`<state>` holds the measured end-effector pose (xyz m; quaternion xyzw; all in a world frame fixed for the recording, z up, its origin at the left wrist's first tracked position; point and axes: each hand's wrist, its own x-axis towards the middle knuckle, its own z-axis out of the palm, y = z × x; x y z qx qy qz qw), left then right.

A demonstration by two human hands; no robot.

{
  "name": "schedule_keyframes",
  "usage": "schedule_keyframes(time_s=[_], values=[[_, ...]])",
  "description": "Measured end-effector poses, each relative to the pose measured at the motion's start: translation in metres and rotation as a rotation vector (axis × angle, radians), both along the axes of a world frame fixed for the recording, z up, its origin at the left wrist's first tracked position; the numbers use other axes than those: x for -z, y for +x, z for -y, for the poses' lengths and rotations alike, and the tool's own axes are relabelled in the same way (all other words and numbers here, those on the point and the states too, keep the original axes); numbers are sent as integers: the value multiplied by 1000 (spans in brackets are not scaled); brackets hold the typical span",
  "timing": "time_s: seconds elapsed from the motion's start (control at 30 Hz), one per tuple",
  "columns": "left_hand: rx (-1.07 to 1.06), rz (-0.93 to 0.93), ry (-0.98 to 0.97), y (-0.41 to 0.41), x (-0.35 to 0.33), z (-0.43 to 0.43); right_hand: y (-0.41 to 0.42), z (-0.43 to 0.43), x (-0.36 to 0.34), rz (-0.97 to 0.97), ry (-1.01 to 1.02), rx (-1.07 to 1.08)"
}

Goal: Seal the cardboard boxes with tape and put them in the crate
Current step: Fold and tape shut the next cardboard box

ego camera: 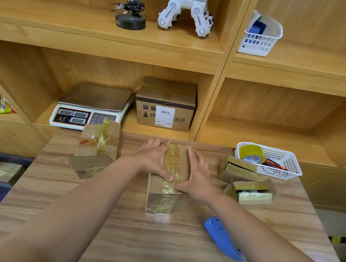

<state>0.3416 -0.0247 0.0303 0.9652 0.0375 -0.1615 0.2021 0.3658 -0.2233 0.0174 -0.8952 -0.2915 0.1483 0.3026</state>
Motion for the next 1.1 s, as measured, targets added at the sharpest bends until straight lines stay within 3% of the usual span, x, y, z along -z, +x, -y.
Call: schedule_keyframes(time_s=[0.17, 0.27, 0.6, 1.1], values=[[-26, 96, -88, 6, 7, -6, 36, -8, -10, -35, -182, -275], [-91, 149, -176, 12, 11, -10, 50, -15, -9, -114, -204, -333], [-275, 219, -461, 22, 18, -14, 73, -32, 2, -137, 15, -157], [-442, 345, -703, 34, 28, -15, 93, -63, 14, -117, 379, 19]])
